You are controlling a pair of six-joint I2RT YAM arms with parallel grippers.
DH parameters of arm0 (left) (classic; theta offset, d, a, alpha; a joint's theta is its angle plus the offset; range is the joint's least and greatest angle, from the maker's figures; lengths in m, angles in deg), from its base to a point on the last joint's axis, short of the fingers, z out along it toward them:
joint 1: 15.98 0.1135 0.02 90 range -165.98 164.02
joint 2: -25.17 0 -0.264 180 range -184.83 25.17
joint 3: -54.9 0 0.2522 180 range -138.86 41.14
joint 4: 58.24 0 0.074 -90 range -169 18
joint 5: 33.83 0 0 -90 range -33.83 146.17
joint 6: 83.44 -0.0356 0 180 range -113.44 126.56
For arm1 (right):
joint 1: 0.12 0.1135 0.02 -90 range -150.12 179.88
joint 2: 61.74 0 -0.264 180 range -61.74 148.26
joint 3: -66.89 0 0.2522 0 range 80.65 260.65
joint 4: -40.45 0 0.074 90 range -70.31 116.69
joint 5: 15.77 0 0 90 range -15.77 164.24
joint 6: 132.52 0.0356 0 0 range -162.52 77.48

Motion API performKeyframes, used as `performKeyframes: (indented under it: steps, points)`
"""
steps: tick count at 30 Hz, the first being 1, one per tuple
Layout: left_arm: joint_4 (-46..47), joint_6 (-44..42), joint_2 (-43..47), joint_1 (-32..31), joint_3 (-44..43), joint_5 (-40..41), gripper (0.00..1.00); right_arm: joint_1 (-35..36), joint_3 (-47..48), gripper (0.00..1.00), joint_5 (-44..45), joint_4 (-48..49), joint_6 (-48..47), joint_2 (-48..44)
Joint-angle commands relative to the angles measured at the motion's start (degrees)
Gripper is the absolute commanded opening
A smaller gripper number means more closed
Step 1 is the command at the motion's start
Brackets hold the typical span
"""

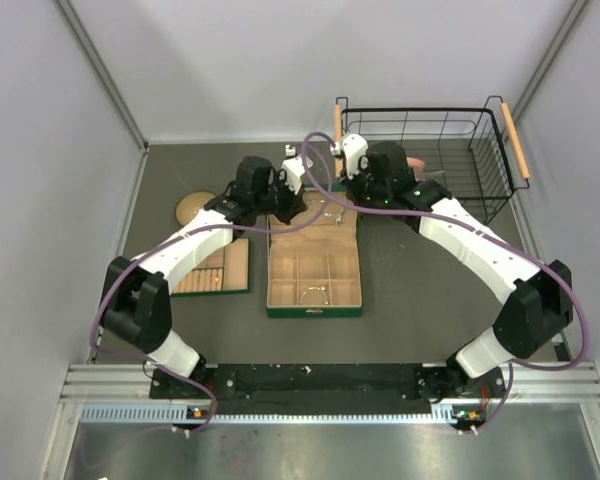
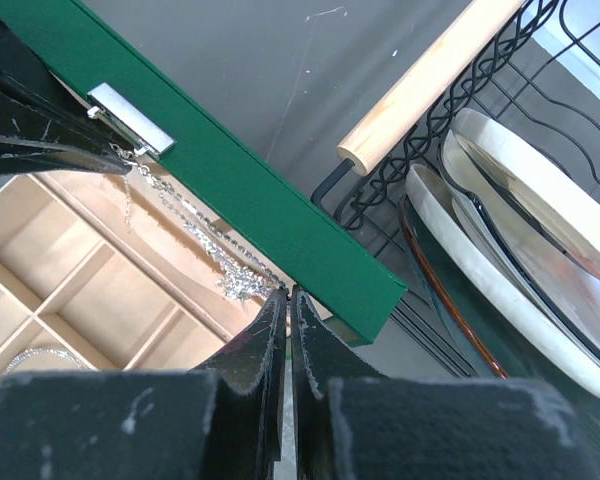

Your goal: Organize the mixed jewelry

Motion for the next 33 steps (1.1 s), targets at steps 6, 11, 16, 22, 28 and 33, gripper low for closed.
performKeyframes:
  steps: [6,11,16,22,28,33]
  points:
    - [4.89,2.28,3.86,-0.35,0.46,2.36,0.0,0.52,1.02,0.0,0.86,3.11,1.65,-0.98]
    - [4.89,2.2,3.07,-0.53,-0.51,3.23,0.0,0.52,0.67,0.0,1.38,3.2,1.82,-1.07]
    - [4.62,1.94,2.02,-0.62,-1.47,3.58,0.0,0.52,0.41,0.0,1.56,3.46,1.91,-0.8]
    - [4.27,1.93,0.52,-0.97,-2.53,3.67,0.0,0.61,0.32,0.0,1.65,3.55,2.09,-0.28]
    - [4.01,1.85,-0.45,-1.67,-2.71,3.59,0.0,0.52,0.14,0.0,1.65,3.55,2.26,0.43]
    - [3.83,1.76,-0.89,-1.85,-2.44,3.5,0.0,0.52,-0.12,0.0,1.65,3.55,2.09,1.04]
